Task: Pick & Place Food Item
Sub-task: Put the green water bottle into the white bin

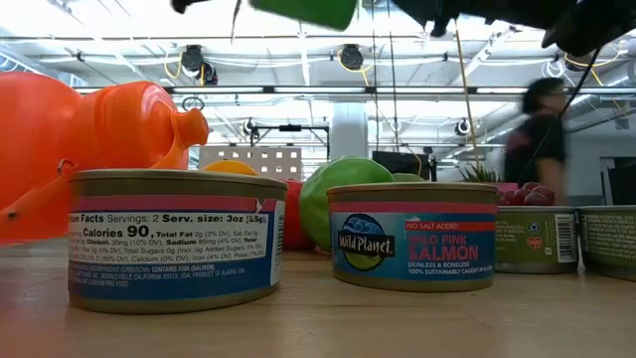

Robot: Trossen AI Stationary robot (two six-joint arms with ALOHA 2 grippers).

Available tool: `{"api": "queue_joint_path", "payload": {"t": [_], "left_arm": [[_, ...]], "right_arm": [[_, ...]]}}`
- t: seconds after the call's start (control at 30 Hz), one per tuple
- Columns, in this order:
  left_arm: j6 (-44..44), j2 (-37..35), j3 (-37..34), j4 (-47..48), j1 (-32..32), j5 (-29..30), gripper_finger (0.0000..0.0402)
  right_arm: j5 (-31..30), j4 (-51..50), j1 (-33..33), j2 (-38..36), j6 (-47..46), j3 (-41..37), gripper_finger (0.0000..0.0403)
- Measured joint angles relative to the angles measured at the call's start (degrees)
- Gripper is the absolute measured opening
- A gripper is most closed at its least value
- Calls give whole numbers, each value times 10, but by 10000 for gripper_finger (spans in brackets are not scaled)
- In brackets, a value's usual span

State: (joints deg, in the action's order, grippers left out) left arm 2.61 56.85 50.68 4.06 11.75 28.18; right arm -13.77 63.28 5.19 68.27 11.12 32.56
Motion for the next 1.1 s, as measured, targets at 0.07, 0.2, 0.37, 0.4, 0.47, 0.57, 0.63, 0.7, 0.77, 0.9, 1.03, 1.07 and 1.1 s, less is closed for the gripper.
{"api": "queue_joint_path", "payload": {"t": [0.07, 0.2, 0.37, 0.4, 0.47, 0.57, 0.63, 0.7, 0.77, 0.9, 1.03, 1.07, 1.1], "left_arm": [[33, -1, 24, 79, 4, 6, 219], [88, 49, 82, 210, 8, 2, 219], [85, 141, 158, 258, 19, -41, 219], [82, 158, 174, 272, 21, -46, 219], [80, 193, 210, 304, 24, -43, 219], [81, 238, 259, 357, 25, -32, 220], [83, 256, 285, 386, 25, -21, 222], [81, 272, 301, 396, 25, -20, 221], [68, 275, 305, 392, 25, -31, 220], [46, 267, 307, 375, 26, -32, 229], [37, 246, 307, 371, 29, -36, 263], [39, 238, 307, 372, 30, -36, 272], [40, 227, 307, 370, 30, -33, 280]], "right_arm": [[-1, -53, 0, -8, 0, 13, 382], [4, -193, 4, 2, -5, 71, 379], [5, -300, 6, 73, -12, 142, 379], [5, -312, 6, 87, -12, 153, 379], [8, -345, 6, 113, -10, 175, 380], [20, -383, 6, 152, 0, 204, 381], [39, -409, 5, 169, 2, 220, 380], [56, -432, 5, 185, -1, 240, 377], [51, -464, 5, 194, 3, 255, 368], [29, -483, 4, 196, 10, 264, 324], [34, -490, 4, 180, 6, 264, 252], [33, -490, 4, 179, 2, 264, 234], [33, -490, 4, 179, 0, 264, 219]]}}
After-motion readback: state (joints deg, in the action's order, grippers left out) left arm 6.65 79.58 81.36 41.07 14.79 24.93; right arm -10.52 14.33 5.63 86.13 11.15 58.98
